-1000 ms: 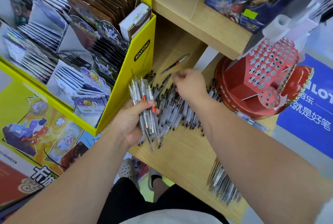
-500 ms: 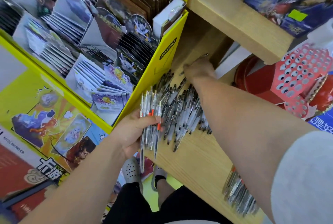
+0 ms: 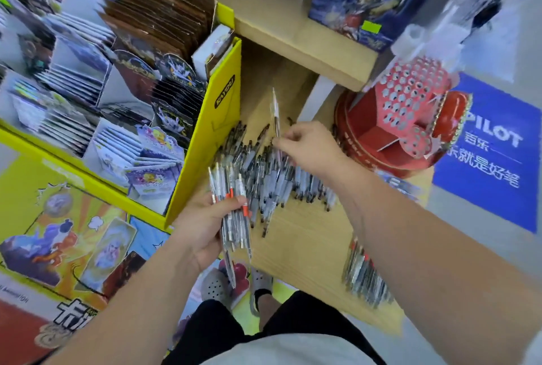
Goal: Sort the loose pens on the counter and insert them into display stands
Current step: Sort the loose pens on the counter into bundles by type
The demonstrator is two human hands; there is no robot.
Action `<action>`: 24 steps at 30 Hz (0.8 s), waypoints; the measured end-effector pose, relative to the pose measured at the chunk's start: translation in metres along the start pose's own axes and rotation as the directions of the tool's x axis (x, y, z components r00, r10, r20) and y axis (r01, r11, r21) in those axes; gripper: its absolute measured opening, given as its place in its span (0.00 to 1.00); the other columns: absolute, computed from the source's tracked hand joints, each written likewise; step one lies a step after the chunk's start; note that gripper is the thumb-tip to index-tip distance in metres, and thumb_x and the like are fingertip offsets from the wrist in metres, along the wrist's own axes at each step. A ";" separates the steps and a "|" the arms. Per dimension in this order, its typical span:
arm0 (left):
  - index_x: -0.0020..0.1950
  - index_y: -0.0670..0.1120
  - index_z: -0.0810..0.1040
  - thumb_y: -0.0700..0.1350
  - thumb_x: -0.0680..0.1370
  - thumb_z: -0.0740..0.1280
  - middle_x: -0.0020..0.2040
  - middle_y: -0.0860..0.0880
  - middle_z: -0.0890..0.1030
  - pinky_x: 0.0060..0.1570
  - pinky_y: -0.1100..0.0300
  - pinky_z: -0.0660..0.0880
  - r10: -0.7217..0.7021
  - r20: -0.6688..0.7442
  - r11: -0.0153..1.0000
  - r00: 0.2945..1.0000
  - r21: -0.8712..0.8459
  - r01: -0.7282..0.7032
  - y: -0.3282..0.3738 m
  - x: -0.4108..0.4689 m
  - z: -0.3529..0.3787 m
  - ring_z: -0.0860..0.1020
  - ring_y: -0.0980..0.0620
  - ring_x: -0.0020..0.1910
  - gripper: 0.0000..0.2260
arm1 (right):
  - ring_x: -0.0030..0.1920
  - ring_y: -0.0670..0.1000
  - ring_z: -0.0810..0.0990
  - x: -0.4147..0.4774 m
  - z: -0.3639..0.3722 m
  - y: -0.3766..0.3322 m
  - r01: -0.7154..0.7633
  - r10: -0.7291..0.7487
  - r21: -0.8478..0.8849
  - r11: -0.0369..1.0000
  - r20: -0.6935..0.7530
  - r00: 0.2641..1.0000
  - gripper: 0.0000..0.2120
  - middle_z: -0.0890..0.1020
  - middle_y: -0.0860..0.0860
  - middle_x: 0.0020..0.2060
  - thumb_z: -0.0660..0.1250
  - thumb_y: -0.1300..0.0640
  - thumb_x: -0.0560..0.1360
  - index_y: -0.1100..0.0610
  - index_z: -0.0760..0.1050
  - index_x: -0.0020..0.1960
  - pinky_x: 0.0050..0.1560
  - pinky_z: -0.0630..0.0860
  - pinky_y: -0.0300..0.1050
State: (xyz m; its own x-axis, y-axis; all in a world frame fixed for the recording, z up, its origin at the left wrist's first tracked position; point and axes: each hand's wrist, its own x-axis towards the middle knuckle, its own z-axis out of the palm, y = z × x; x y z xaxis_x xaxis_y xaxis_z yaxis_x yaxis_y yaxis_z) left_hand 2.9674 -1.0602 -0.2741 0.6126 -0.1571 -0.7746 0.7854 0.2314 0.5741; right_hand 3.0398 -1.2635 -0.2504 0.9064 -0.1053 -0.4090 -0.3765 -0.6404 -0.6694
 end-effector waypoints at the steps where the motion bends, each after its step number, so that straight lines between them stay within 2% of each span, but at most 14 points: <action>1: 0.55 0.41 0.77 0.36 0.78 0.69 0.36 0.42 0.83 0.40 0.50 0.79 -0.006 0.001 1.000 1.000 0.021 0.006 -0.001 -0.003 0.003 0.82 0.47 0.32 0.07 | 0.28 0.50 0.76 -0.019 -0.009 0.009 -0.016 0.016 0.027 1.000 0.010 1.000 0.16 0.80 0.55 0.29 0.70 0.49 0.77 0.62 0.81 0.41 0.31 0.74 0.39; 3: 0.62 0.41 0.77 0.38 0.78 0.71 0.39 0.43 0.84 0.47 0.45 0.79 -0.016 0.002 0.997 1.000 0.073 0.016 -0.005 -0.008 0.009 0.82 0.44 0.38 0.13 | 0.29 0.49 0.78 -0.056 -0.025 0.034 -0.060 0.060 0.049 0.997 -0.015 0.998 0.14 0.81 0.54 0.28 0.72 0.49 0.77 0.57 0.80 0.37 0.31 0.74 0.40; 6: 0.62 0.45 0.74 0.39 0.77 0.73 0.48 0.45 0.84 0.55 0.46 0.79 -0.007 0.007 0.994 1.000 0.110 0.007 -0.015 -0.020 0.021 0.83 0.45 0.49 0.17 | 0.30 0.57 0.80 -0.114 -0.039 0.068 -0.168 0.180 0.121 0.978 -0.090 0.980 0.13 0.82 0.55 0.30 0.72 0.48 0.75 0.54 0.79 0.36 0.35 0.77 0.50; 8: 0.72 0.44 0.67 0.39 0.76 0.75 0.56 0.46 0.80 0.66 0.42 0.73 0.000 0.037 0.990 0.999 0.142 -0.005 -0.021 -0.029 0.032 0.79 0.44 0.60 0.28 | 0.28 0.53 0.80 -0.155 -0.044 0.087 -0.256 0.291 0.221 0.941 -0.143 0.946 0.08 0.82 0.57 0.32 0.73 0.55 0.76 0.57 0.79 0.41 0.30 0.74 0.45; 10: 0.80 0.43 0.57 0.40 0.76 0.75 0.68 0.45 0.74 0.72 0.44 0.66 -0.018 0.073 0.985 0.997 0.175 0.005 -0.028 -0.035 0.044 0.72 0.44 0.68 0.39 | 0.28 0.51 0.78 -0.194 -0.043 0.105 -0.329 0.393 0.301 0.895 -0.184 0.901 0.05 0.82 0.58 0.31 0.72 0.59 0.76 0.60 0.79 0.44 0.28 0.70 0.41; 12: 0.81 0.42 0.54 0.41 0.76 0.75 0.76 0.44 0.66 0.73 0.48 0.62 -0.058 0.102 0.971 0.993 0.235 0.032 -0.034 -0.042 0.056 0.66 0.44 0.73 0.41 | 0.27 0.51 0.75 -0.227 -0.038 0.122 -0.375 0.467 0.361 0.854 -0.213 0.858 0.04 0.80 0.53 0.27 0.72 0.61 0.76 0.61 0.78 0.45 0.28 0.68 0.41; 14: 0.80 0.42 0.59 0.41 0.76 0.75 0.75 0.44 0.68 0.70 0.49 0.63 -0.093 0.140 0.957 0.986 0.285 0.050 -0.041 -0.050 0.065 0.69 0.46 0.69 0.37 | 0.26 0.49 0.76 -0.251 -0.031 0.140 -0.396 0.519 0.418 0.817 -0.235 0.822 0.05 0.80 0.51 0.27 0.73 0.61 0.75 0.62 0.78 0.45 0.27 0.71 0.41; 16: 0.74 0.45 0.67 0.40 0.76 0.75 0.66 0.49 0.73 0.70 0.48 0.66 -0.092 0.160 0.937 0.983 0.348 0.031 -0.051 -0.056 0.073 0.71 0.50 0.60 0.29 | 0.28 0.50 0.78 -0.269 -0.025 0.154 -0.415 0.554 0.458 0.786 -0.224 0.801 0.04 0.81 0.53 0.30 0.72 0.61 0.76 0.61 0.78 0.47 0.29 0.74 0.43; 18: 0.75 0.45 0.66 0.41 0.76 0.75 0.56 0.53 0.71 0.70 0.44 0.67 -0.110 0.161 0.911 0.981 0.412 0.034 -0.055 -0.069 0.083 0.70 0.52 0.57 0.30 | 0.29 0.51 0.79 -0.280 -0.022 0.164 -0.426 0.568 0.472 0.772 -0.211 0.796 0.03 0.81 0.54 0.31 0.72 0.62 0.75 0.60 0.78 0.46 0.30 0.75 0.44; 19: 0.71 0.45 0.69 0.41 0.76 0.75 0.54 0.54 0.73 0.69 0.44 0.68 -0.111 0.170 0.895 0.979 0.446 0.024 -0.060 -0.067 0.085 0.72 0.52 0.55 0.26 | 0.29 0.51 0.80 -0.282 -0.022 0.169 -0.433 0.569 0.463 0.773 -0.205 0.796 0.03 0.81 0.54 0.32 0.72 0.62 0.75 0.60 0.78 0.46 0.30 0.75 0.44; 20: 0.61 0.46 0.72 0.42 0.75 0.76 0.53 0.53 0.77 0.68 0.44 0.71 -0.099 0.170 0.882 0.980 0.472 0.008 -0.065 -0.064 0.089 0.76 0.52 0.53 0.19 | 0.29 0.51 0.80 -0.281 -0.023 0.174 -0.440 0.569 0.454 0.775 -0.198 0.798 0.03 0.80 0.54 0.32 0.72 0.62 0.75 0.60 0.78 0.46 0.30 0.75 0.44; 21: 0.58 0.44 0.73 0.44 0.73 0.78 0.52 0.49 0.81 0.66 0.43 0.73 -0.093 0.145 0.868 0.985 0.497 0.009 -0.069 -0.063 0.095 0.79 0.49 0.52 0.19 | 0.29 0.51 0.80 -0.279 -0.024 0.180 -0.447 0.568 0.442 0.778 -0.189 0.801 0.03 0.80 0.54 0.33 0.71 0.62 0.75 0.61 0.77 0.47 0.30 0.76 0.44; 22: 0.60 0.44 0.73 0.48 0.69 0.80 0.55 0.45 0.82 0.65 0.39 0.74 -0.085 0.121 0.847 0.989 0.531 0.008 -0.076 -0.059 0.102 0.80 0.45 0.55 0.25 | 0.29 0.51 0.80 -0.275 -0.025 0.187 -0.453 0.566 0.431 0.780 -0.181 0.804 0.03 0.80 0.55 0.34 0.71 0.63 0.76 0.61 0.77 0.47 0.30 0.77 0.45; 24: 0.70 0.45 0.70 0.53 0.64 0.80 0.63 0.42 0.81 0.61 0.35 0.76 -0.055 0.108 0.795 0.993 0.607 -0.022 -0.093 -0.042 0.115 0.80 0.40 0.61 0.39 | 0.28 0.51 0.80 -0.264 -0.030 0.202 -0.460 0.560 0.410 0.788 -0.166 0.812 0.03 0.79 0.56 0.35 0.69 0.63 0.76 0.61 0.75 0.48 0.31 0.78 0.46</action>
State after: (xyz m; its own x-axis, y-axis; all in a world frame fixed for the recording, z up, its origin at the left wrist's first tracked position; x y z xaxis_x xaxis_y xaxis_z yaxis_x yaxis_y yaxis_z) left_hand 2.8789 -1.1852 -0.2643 0.5742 -0.2725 -0.7720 0.6647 -0.3953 0.6339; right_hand 2.7303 -1.3873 -0.2591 0.5571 -0.5699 -0.6041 -0.7916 -0.1445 -0.5937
